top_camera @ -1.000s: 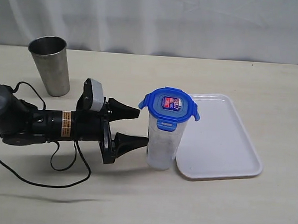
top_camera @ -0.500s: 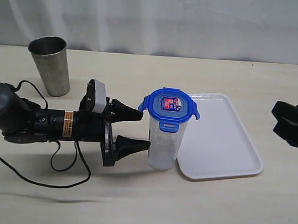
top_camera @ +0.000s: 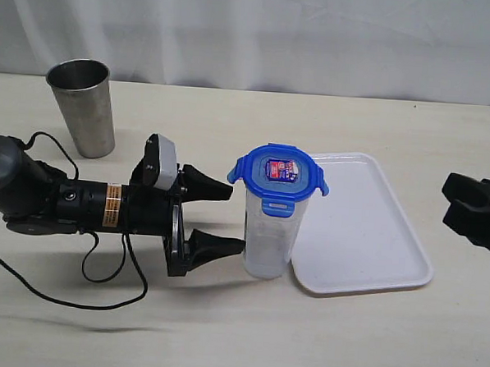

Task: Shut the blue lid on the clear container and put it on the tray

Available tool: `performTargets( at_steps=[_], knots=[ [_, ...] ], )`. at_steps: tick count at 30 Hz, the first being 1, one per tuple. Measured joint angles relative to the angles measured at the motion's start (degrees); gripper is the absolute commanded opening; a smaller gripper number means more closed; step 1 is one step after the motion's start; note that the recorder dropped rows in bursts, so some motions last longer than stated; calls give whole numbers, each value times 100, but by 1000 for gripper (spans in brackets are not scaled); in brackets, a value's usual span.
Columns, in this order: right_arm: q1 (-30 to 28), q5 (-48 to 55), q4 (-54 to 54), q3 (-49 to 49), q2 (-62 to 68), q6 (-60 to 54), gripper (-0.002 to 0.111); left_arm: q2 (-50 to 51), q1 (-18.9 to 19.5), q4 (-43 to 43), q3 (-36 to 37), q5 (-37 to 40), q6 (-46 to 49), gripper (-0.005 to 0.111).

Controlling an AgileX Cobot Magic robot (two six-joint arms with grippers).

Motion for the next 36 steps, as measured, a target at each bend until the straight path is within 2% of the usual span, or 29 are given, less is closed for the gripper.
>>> performTargets(
  at_steps=[4, 8, 19, 24, 31, 36],
  knots=[
    [0, 244, 0, 0, 0, -44, 40, 0, 0, 0, 0, 0, 0, 99],
    [0, 359, 0, 12, 119, -44, 40, 0, 0, 0, 0, 0, 0, 99],
    [0, 335, -145, -232, 1655, -240, 39, 0, 0, 175, 0, 75, 0, 99],
    [-102, 139, -145, -414, 1840, -262, 24, 0, 0, 250, 0, 259, 0, 99],
    [-1015, 37, -145, -449, 1876, -317, 4, 0, 0, 259, 0, 279, 0, 99],
    [-1151, -89, -317, -449, 2134, -352, 4, 0, 0, 259, 0, 279, 0, 99]
  ],
)
